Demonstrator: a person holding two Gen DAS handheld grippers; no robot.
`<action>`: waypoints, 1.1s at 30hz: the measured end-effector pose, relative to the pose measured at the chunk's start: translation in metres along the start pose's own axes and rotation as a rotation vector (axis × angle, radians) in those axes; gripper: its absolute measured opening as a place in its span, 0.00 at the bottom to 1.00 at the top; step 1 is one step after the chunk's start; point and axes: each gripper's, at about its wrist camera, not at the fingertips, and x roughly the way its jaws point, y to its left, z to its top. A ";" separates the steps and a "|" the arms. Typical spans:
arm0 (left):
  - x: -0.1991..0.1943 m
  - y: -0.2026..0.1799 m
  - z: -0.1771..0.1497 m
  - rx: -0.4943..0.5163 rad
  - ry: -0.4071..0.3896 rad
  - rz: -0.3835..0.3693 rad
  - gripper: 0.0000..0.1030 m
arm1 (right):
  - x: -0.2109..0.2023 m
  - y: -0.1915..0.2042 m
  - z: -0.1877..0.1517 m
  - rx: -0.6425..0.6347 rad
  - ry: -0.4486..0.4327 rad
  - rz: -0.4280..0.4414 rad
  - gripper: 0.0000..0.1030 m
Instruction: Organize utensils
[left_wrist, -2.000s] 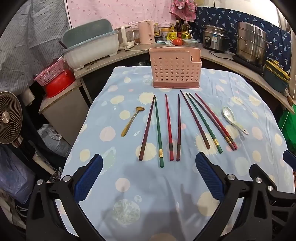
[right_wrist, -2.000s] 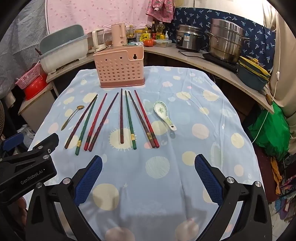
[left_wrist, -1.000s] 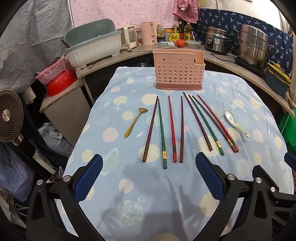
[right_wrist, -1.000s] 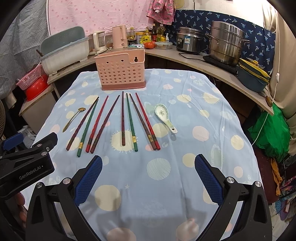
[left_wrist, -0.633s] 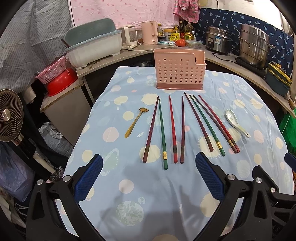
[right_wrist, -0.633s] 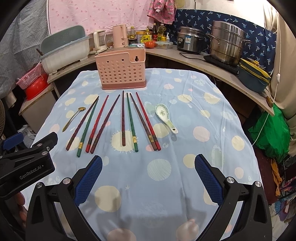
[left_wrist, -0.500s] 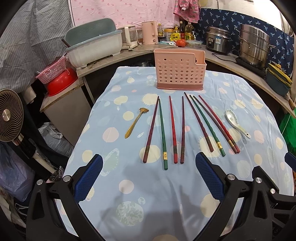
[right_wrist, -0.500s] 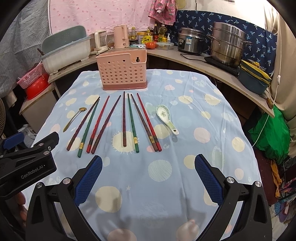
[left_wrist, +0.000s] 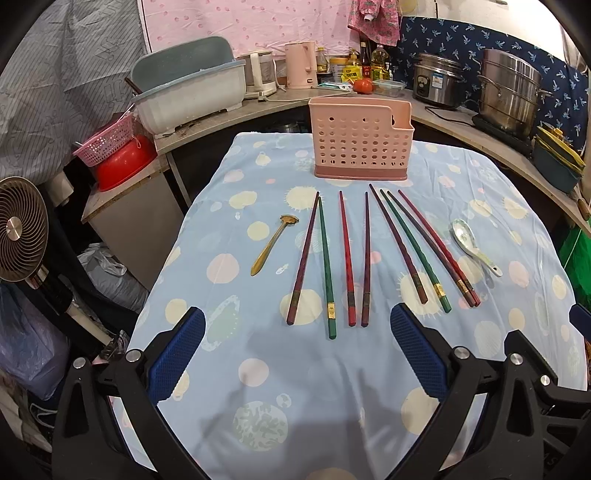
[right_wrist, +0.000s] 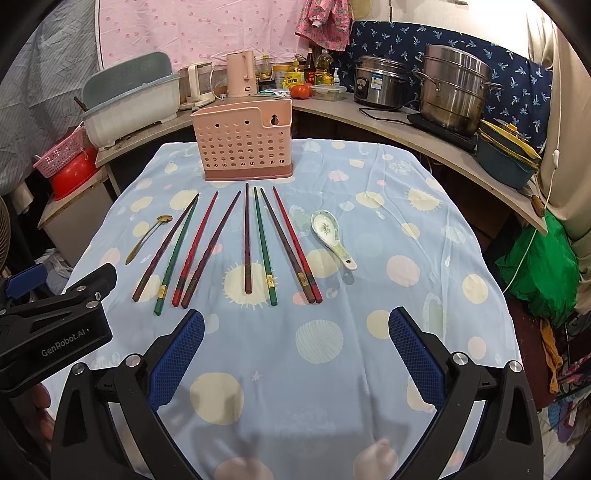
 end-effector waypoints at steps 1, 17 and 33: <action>0.000 0.000 0.000 0.000 -0.001 0.000 0.93 | 0.000 0.000 0.000 -0.001 0.001 0.000 0.94; -0.001 -0.001 0.000 0.000 -0.001 0.000 0.93 | 0.000 0.000 0.000 0.002 -0.001 0.004 0.94; -0.002 -0.002 -0.001 0.001 -0.005 0.000 0.93 | -0.002 -0.001 0.000 0.011 -0.010 0.001 0.94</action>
